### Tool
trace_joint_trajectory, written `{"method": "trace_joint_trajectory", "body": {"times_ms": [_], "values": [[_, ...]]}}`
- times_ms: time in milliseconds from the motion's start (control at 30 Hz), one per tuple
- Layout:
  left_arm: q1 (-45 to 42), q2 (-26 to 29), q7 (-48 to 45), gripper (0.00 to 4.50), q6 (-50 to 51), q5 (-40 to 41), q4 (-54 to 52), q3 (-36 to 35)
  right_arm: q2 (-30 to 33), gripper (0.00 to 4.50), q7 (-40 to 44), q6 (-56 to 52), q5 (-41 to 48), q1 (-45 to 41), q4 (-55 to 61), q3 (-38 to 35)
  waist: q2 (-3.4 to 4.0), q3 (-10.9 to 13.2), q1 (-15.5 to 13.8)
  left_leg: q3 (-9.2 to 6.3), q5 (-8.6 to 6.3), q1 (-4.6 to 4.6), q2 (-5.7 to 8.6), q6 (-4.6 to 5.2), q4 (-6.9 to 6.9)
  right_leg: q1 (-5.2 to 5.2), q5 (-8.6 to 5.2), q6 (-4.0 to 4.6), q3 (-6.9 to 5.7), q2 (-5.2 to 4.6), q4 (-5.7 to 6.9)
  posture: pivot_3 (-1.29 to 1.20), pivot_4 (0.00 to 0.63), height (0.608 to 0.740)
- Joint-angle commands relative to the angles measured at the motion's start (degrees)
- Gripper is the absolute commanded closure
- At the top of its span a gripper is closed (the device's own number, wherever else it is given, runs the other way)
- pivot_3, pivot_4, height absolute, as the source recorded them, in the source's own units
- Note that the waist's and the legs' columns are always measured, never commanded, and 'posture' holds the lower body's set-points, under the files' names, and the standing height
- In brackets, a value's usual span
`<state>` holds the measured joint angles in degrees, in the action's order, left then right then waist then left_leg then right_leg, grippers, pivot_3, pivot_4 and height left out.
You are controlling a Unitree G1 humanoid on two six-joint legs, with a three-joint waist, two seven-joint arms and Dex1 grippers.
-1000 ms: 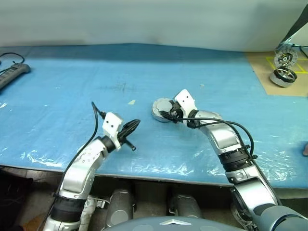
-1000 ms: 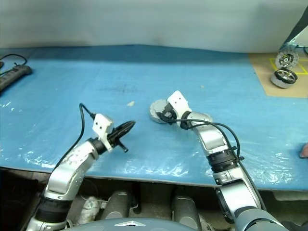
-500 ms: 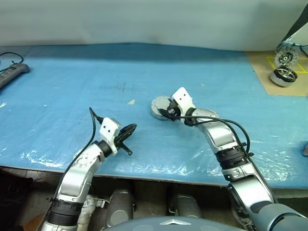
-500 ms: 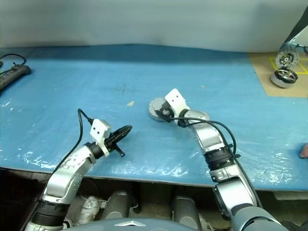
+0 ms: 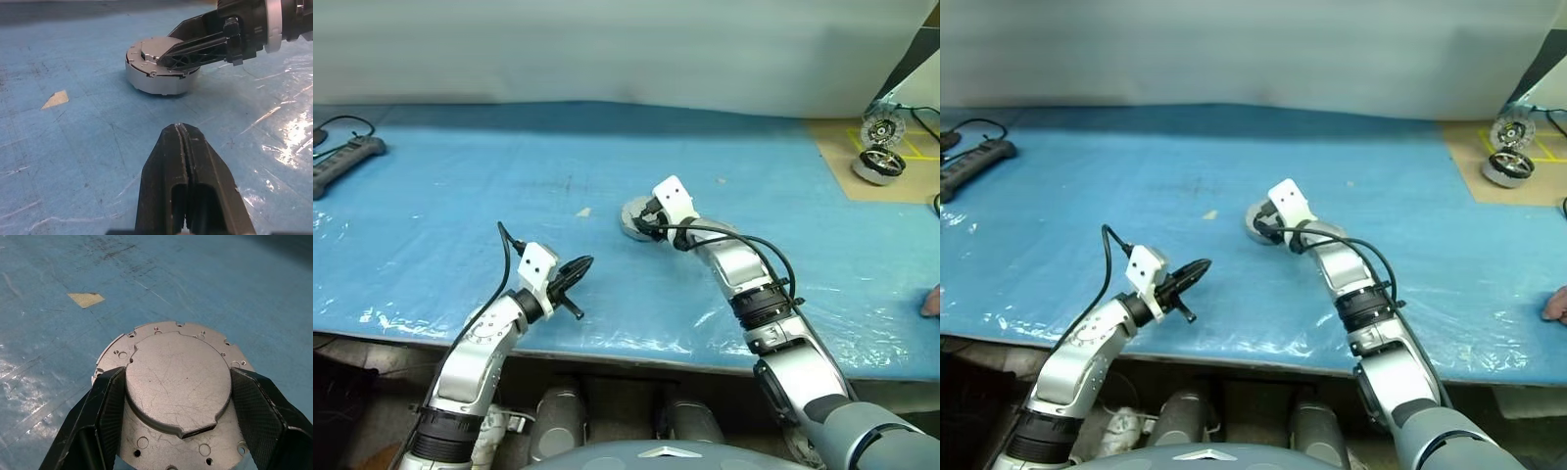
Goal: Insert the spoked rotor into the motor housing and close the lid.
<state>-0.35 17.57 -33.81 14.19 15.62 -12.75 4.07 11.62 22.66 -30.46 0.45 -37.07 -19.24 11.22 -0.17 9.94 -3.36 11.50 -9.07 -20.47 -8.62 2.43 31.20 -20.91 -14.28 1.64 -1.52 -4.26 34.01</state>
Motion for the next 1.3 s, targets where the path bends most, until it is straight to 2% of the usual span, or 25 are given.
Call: {"method": "trace_joint_trajectory", "body": {"times_ms": [33, 133, 233, 300, 467, 633, 800, 967, 1167, 1300], "values": [[-0.39, 0.41, -0.45, 4.5, -0.75, 0.74, -1.24, -0.64, 0.93, 1.55, 2.36, -0.46, 2.59, 2.88, 0.34, -2.99, 0.02, 0.04, -0.22, -0.01, 0.0, -0.04, 0.0, 0.0, -0.14, 0.01, 0.0, 0.0, -0.05, 0.0, -0.31, 0.0, 0.15, 0.74], [-0.72, 0.52, -0.93, 4.5, -0.76, 0.81, -0.94, -0.4, 1.65, 1.55, 5.36, 0.5, 4.26, 3.0, 4.82, -3.77, -0.05, 0.1, -0.26, -0.01, 0.0, -0.63, 0.08, 0.0, -0.22, -0.43, 0.0, -0.01, 0.04, -0.04, -0.86, 0.0, 0.15, 0.74], [-1.0, 0.49, -1.1, 4.5, -0.74, 0.87, -0.69, -0.28, 1.94, 1.55, 7.07, -0.38, 4.77, 3.27, 6.9, -3.24, -0.18, 0.02, -0.21, 0.08, 0.03, -1.28, 0.17, 0.0, -0.17, -1.0, 0.16, 0.12, 0.23, -0.08, -0.79, 0.0, 0.15, 0.74], [-1.06, 0.59, -1.37, 4.5, -0.81, 0.92, -0.65, -0.23, 2.14, 1.55, 8.54, -1.69, 5.49, 3.44, 8.64, -2.92, -0.27, 0.0, -0.2, 0.2, -0.02, -1.65, 0.21, 0.12, 0.16, -1.37, 1.97, 0.38, 0.34, -0.14, -0.62, 0.0, 0.15, 0.74], [-1.05, 0.78, -1.74, 4.5, -0.88, 1.08, -0.64, -0.22, 5.38, 1.55, 14.96, -4.6, 5.92, 5.89, 14.1, 0.36, -0.23, -0.01, -0.28, 0.19, 0.09, -2.1, -0.39, -0.15, -0.24, -2.25, 1.59, 1.05, 0.1, 0.42, -0.13, 0.0, 0.15, 0.74], [-0.82, 0.98, -1.97, 4.5, -0.85, 1.28, -0.72, -0.2, 12.05, 1.55, 22.34, -5.89, 6.32, 10.65, 19.33, 3.81, -0.21, -0.02, -0.56, 0.18, -0.06, -2.14, -0.84, -0.37, -0.16, -2.25, 1.41, 1.36, 0.09, 0.89, -0.14, 0.0, 0.15, 0.74], [-0.79, 1.31, -2.24, 4.5, -0.81, 1.22, -0.89, -0.15, 16.33, 1.55, 26.59, -6.46, 7.66, 12.64, 21.62, 4.11, -0.21, -0.02, -0.62, 0.2, -0.15, -1.65, -0.9, -0.51, -0.15, -1.8, 1.31, 1.47, 0.09, 0.91, -0.23, 0.0, 0.15, 0.74], [-0.87, 1.48, -2.61, 4.5, -0.67, 1.4, -0.75, -0.24, 14.76, 1.55, 23.27, -5.71, 7.44, 10.77, 20.04, 1.7, -0.2, -0.02, -0.62, 0.2, -0.11, -0.89, -0.91, -0.6, -0.14, -1.17, 1.04, 1.01, 0.13, 0.9, -0.24, 0.0, 0.15, 0.74], [-1.0, 1.78, -2.87, 4.5, -0.55, 1.47, -0.57, -0.27, 11.49, 1.55, 22.66, -9.4, 13.24, 8.71, 21.43, -3.1, -0.2, -0.01, -0.51, 0.2, -0.09, -0.9, -0.93, -0.64, -0.15, -1.21, 1.07, 1.06, 0.14, 0.92, -0.21, 0.0, 0.15, 0.74], [-1.38, 1.96, -3.29, 4.5, -0.92, 1.15, 0.42, -0.05, 9.53, 1.55, 21.46, -11.09, 15.0, 7.27, 22.43, -4.35, -0.19, -0.02, -0.53, 0.2, -0.08, -1.19, -0.95, -0.63, -0.17, -1.48, 1.32, 1.49, 0.13, 0.96, -0.19, 0.0, 0.15, 0.74]]}}
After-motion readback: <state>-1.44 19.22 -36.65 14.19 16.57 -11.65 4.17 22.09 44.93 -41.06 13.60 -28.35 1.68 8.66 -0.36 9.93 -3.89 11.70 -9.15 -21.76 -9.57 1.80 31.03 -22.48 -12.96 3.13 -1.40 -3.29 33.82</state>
